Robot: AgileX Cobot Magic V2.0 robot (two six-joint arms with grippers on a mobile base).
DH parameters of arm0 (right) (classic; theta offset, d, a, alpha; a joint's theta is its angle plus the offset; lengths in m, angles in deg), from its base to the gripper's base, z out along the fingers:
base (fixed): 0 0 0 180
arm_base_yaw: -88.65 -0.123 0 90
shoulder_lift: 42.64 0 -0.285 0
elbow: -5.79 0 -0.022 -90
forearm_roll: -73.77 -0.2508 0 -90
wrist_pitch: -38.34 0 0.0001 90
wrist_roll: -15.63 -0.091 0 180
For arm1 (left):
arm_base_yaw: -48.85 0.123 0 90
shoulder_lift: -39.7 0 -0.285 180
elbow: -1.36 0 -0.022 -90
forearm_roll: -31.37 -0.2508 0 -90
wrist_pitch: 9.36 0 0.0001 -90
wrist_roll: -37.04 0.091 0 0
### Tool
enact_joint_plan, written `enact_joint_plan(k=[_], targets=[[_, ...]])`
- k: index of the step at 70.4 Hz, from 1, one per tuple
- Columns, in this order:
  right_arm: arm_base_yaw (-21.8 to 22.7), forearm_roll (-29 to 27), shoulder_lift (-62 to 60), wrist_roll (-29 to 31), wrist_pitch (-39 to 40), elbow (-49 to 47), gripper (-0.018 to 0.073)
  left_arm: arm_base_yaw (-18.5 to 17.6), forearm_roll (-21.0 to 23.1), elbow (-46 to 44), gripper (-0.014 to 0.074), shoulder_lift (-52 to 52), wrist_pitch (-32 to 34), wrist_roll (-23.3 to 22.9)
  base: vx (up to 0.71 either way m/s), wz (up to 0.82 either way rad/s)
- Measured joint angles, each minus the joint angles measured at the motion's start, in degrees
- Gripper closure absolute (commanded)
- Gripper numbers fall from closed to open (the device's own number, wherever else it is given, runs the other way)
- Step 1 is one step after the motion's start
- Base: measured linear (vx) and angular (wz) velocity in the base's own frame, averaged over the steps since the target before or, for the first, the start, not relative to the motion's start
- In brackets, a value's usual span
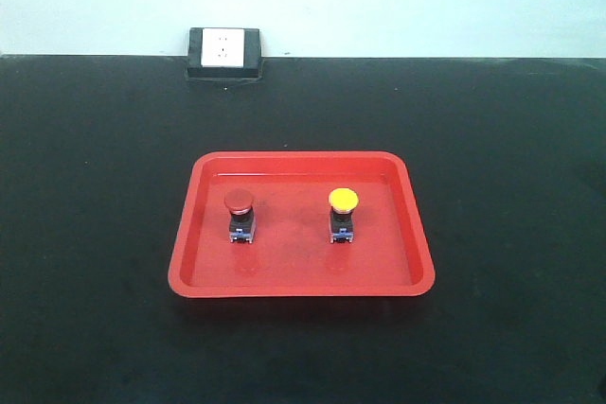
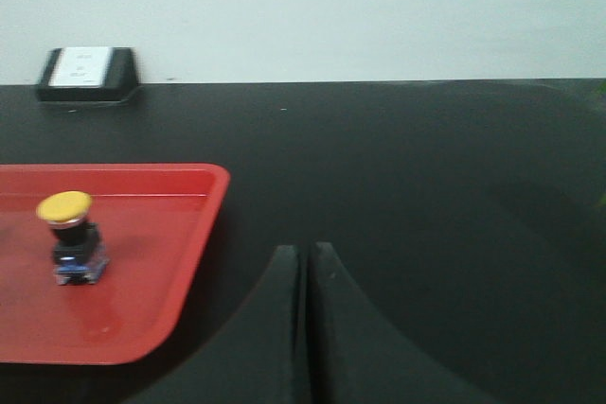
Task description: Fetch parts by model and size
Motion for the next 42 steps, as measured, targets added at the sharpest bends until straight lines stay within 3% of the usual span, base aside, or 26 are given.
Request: enact_joint_plan(k=[17, 42], targets=[[1.6, 0.0, -10.2, 0.0, 3.1, 8.1, 0.0568, 0.0, 0.0, 0.0, 0.0601, 0.0, 0.0, 0.0, 0.00, 0.00], [1.6, 0.0, -11.6, 0.0, 4.2, 8.4, 0.0568, 0.0, 0.0, 0.0, 0.0601, 0.0, 0.1, 0.0, 0.00, 0.00]])
